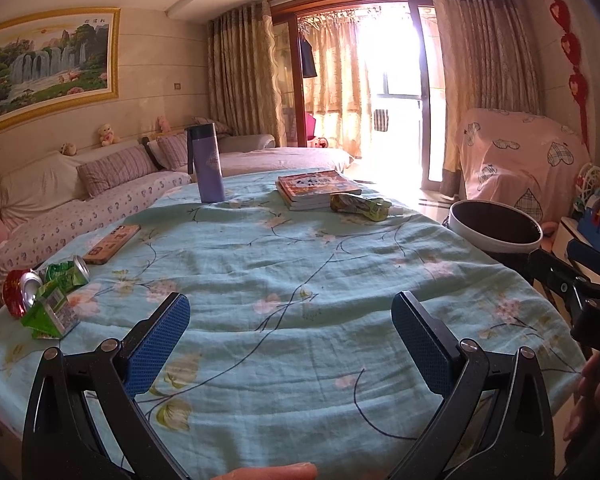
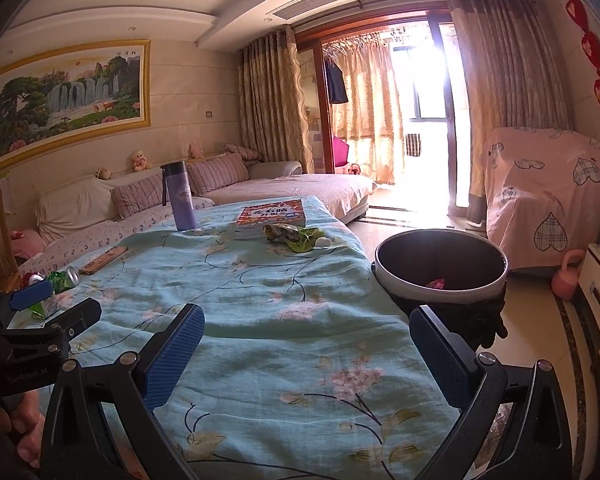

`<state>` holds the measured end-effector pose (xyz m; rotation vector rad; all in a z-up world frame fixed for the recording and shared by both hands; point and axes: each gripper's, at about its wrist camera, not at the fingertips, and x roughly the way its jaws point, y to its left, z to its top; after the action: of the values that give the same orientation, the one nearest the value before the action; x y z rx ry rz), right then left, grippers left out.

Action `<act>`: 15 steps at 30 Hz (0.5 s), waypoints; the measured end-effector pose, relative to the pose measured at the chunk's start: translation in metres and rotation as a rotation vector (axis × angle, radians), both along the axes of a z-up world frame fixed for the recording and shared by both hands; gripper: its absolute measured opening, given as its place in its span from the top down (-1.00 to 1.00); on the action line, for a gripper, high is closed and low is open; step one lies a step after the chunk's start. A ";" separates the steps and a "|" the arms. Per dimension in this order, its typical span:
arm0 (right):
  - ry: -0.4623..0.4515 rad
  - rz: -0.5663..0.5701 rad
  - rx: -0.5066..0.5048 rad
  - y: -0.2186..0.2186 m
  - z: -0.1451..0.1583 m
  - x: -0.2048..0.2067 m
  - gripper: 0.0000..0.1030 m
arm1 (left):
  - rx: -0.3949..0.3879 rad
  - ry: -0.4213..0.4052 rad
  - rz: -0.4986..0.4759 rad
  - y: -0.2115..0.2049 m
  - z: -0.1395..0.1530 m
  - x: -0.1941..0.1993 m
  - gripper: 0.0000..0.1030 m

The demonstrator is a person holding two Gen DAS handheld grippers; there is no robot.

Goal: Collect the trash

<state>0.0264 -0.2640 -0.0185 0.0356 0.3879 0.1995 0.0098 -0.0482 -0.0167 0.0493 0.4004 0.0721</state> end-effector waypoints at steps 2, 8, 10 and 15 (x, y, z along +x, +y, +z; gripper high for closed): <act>0.000 0.000 0.003 0.000 0.000 0.000 -1.00 | 0.000 -0.002 0.001 0.000 0.000 0.000 -1.00; -0.002 0.000 0.005 -0.001 0.001 -0.001 -1.00 | 0.003 -0.003 -0.005 -0.001 -0.001 -0.001 -1.00; -0.001 0.000 0.006 -0.001 0.001 -0.001 -1.00 | 0.004 -0.005 -0.006 -0.001 -0.001 -0.002 -1.00; -0.005 0.000 0.009 0.000 0.002 -0.003 -1.00 | 0.000 -0.004 -0.011 0.001 -0.002 -0.002 -1.00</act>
<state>0.0230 -0.2644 -0.0162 0.0440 0.3816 0.2016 0.0074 -0.0477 -0.0184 0.0517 0.3961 0.0618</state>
